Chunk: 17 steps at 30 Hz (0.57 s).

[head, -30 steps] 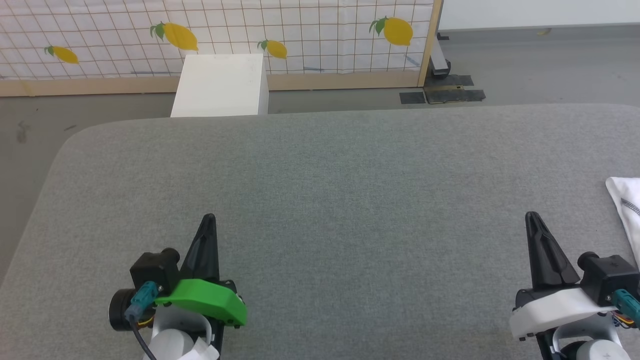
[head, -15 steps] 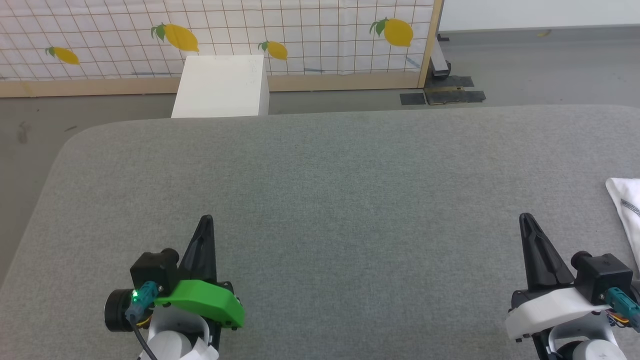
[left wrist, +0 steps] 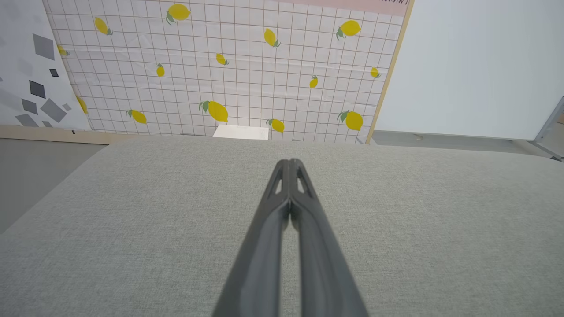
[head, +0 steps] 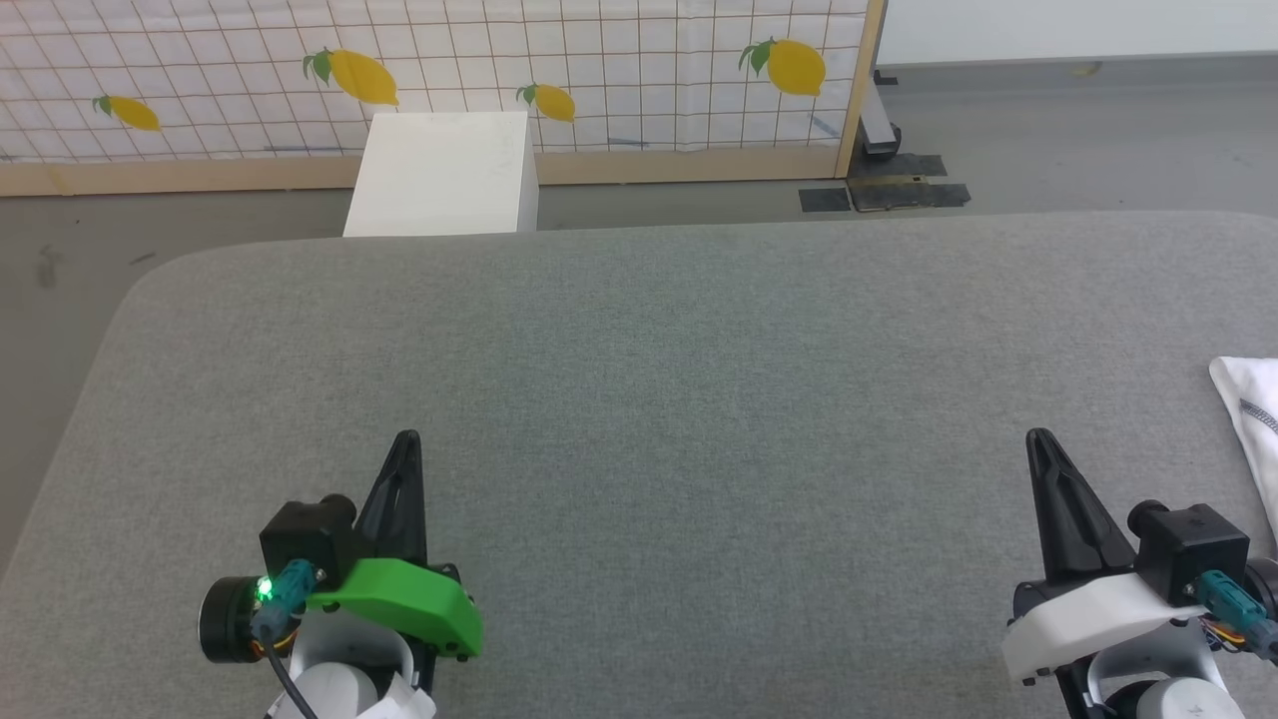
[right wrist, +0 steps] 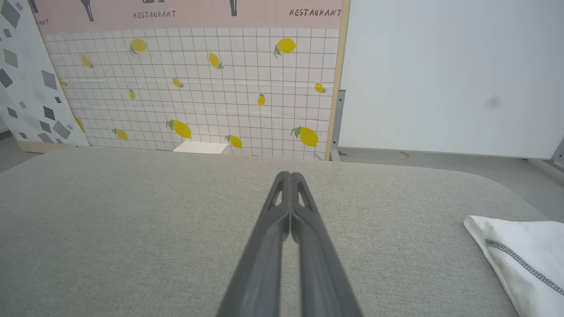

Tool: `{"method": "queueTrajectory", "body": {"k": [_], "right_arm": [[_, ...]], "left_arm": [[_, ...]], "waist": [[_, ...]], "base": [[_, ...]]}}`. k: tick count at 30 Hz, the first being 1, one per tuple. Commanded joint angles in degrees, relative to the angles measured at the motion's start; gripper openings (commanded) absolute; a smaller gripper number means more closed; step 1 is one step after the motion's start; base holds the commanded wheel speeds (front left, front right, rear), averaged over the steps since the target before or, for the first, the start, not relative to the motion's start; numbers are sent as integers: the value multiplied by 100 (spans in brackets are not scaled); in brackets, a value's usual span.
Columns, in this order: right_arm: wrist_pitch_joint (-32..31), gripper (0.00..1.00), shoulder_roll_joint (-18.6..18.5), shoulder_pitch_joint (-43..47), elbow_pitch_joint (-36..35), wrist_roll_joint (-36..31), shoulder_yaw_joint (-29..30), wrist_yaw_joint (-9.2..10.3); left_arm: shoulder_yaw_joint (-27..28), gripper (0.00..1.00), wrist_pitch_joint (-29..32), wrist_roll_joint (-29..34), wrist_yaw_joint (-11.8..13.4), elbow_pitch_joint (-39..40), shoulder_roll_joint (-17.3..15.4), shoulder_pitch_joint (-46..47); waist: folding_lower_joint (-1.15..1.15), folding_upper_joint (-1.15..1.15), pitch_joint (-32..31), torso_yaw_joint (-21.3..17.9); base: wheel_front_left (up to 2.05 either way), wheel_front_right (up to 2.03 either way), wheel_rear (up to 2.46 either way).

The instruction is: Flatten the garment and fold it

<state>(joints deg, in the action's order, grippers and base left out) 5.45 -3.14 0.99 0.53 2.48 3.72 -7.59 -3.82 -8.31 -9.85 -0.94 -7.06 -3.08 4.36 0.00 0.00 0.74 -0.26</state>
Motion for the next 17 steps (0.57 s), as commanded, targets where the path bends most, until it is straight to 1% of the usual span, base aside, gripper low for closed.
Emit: {"method": "queueTrajectory", "body": {"k": [1,17], "right_arm": [[-37,0,11,-45,-22,-56,-28,4],[-186,0,16,-61,-31,-112,-129,6]], "left_arm": [[32,0,36,62,41,40,9,-102],[135,0,270,333,57,236,13,-200]], "waist": [[0,0,-1,1],[0,0,-23,8]], "base": [[0,0,0],[0,0,0]]}}
